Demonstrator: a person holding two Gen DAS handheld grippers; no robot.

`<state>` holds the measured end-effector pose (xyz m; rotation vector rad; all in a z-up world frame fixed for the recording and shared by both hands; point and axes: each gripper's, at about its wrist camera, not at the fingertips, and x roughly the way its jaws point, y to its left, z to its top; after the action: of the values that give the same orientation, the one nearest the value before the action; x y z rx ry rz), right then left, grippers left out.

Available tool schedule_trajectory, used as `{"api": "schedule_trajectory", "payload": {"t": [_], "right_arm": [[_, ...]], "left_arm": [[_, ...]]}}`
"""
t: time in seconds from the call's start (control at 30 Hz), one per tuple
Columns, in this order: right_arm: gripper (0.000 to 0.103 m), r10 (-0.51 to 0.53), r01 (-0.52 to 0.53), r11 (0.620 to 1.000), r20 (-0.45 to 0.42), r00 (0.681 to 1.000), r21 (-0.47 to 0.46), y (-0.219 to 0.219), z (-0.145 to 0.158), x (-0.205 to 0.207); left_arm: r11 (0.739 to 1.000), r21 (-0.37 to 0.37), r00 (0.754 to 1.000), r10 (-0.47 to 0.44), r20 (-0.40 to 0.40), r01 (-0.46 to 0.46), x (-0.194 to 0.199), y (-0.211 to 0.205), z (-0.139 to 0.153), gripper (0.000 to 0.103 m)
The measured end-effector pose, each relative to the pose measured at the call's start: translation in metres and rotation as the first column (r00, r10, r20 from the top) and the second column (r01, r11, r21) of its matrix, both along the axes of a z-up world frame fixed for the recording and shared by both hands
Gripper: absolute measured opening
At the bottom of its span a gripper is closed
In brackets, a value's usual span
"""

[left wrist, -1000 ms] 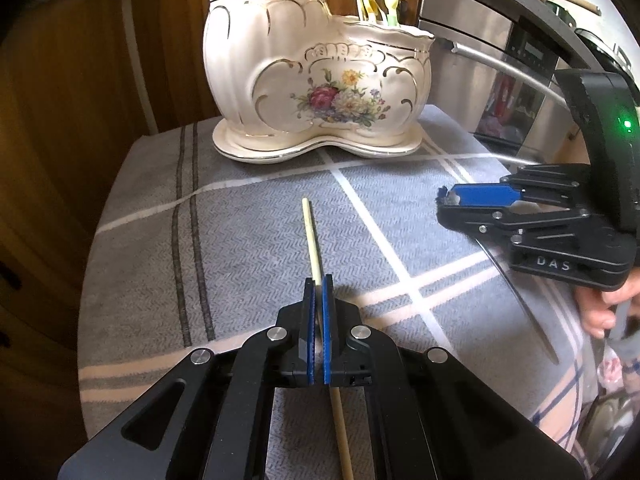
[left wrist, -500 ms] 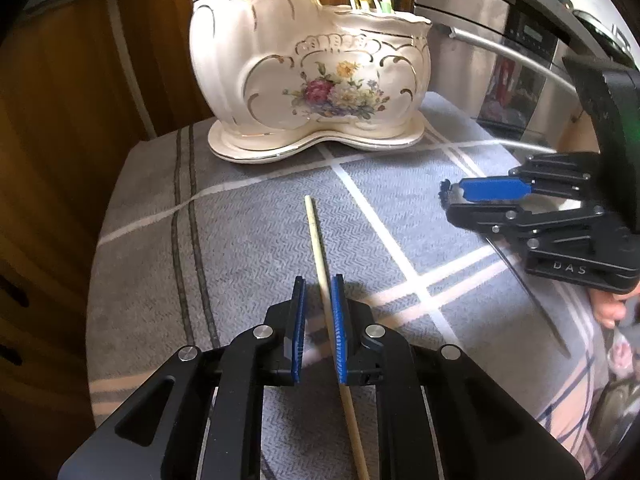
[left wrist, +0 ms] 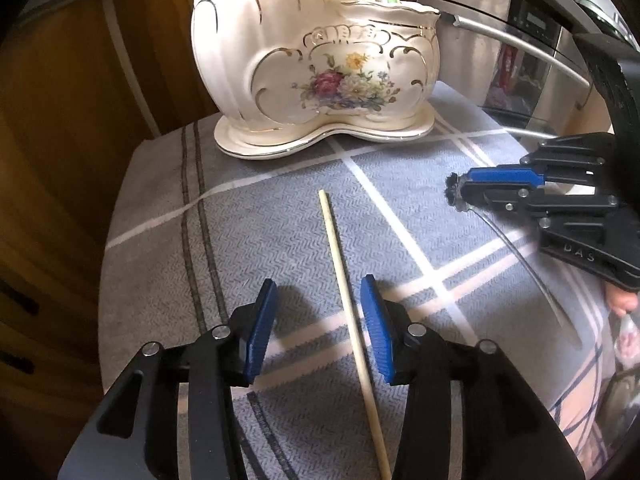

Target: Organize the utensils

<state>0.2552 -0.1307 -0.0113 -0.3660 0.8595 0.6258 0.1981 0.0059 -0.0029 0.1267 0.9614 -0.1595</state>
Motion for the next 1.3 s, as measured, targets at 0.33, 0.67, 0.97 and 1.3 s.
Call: {"api": "schedule_trajectory", "payload": {"t": [0.33,0.67,0.97,1.3], "right_arm": [[0.002,0.03,-0.029,0.999,0.057,0.998,-0.025,0.011,0.02,-0.01],[0.002,0.092,-0.088,0.991,0.034,0.995,-0.101,0.026,0.017,-0.019],[0.002,0.164,-0.164,0.973,-0.017,0.986,-0.16,0.039,0.017,-0.019],[0.002,0.203,-0.212,0.969,-0.079,0.976,-0.124,0.044,0.02,-0.022]], "left_arm": [[0.999,0.019,0.999,-0.031,-0.024,0.031,0.005,-0.002,0.001,0.044],[0.996,0.019,0.993,-0.087,-0.083,0.089,0.01,-0.015,0.002,0.017],[0.982,0.042,0.957,-0.17,-0.234,0.185,0.032,-0.019,0.007,0.018],[0.984,0.01,0.953,-0.169,-0.251,0.177,0.036,-0.012,0.008,0.01]]}}
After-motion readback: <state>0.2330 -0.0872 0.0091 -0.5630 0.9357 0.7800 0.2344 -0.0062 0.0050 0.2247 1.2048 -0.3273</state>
